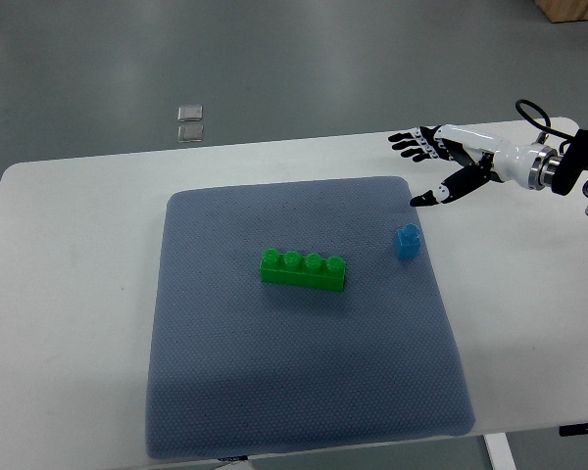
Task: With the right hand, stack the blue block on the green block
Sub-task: 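Reach the right hand forward toward the small blue block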
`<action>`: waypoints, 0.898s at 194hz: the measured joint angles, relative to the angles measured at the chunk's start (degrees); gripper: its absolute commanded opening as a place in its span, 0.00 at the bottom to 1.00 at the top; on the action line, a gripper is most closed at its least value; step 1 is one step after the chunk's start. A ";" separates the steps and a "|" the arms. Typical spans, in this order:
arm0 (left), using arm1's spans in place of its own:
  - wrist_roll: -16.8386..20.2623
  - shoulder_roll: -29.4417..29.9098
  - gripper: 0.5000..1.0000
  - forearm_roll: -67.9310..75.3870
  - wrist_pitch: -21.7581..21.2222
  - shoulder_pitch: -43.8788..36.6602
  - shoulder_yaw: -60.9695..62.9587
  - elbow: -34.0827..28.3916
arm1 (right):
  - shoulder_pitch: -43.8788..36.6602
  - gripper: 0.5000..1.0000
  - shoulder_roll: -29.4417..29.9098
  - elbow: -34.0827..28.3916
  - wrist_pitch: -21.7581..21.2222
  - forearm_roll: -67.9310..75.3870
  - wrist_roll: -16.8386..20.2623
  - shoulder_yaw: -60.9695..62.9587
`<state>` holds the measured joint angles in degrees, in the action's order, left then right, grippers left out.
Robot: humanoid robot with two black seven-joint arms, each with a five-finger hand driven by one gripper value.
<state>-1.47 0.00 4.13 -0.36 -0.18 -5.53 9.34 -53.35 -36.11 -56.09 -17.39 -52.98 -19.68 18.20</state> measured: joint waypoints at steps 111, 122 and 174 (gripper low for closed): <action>0.00 0.00 1.00 0.00 0.00 0.00 -0.01 0.00 | -3.05 0.78 -0.15 -4.06 6.39 -13.36 3.08 -10.47; 0.00 0.00 1.00 0.00 0.00 0.00 -0.01 0.00 | -3.06 0.76 0.27 -3.95 6.93 -13.66 3.31 -10.94; 0.00 0.00 1.00 0.00 0.00 0.00 -0.01 -0.01 | -3.08 0.70 1.04 -3.37 7.30 -15.08 4.36 -11.94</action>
<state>-1.47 0.00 4.13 -0.36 -0.18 -5.54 9.33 -56.43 -35.07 -59.46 -10.09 -68.06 -15.32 6.26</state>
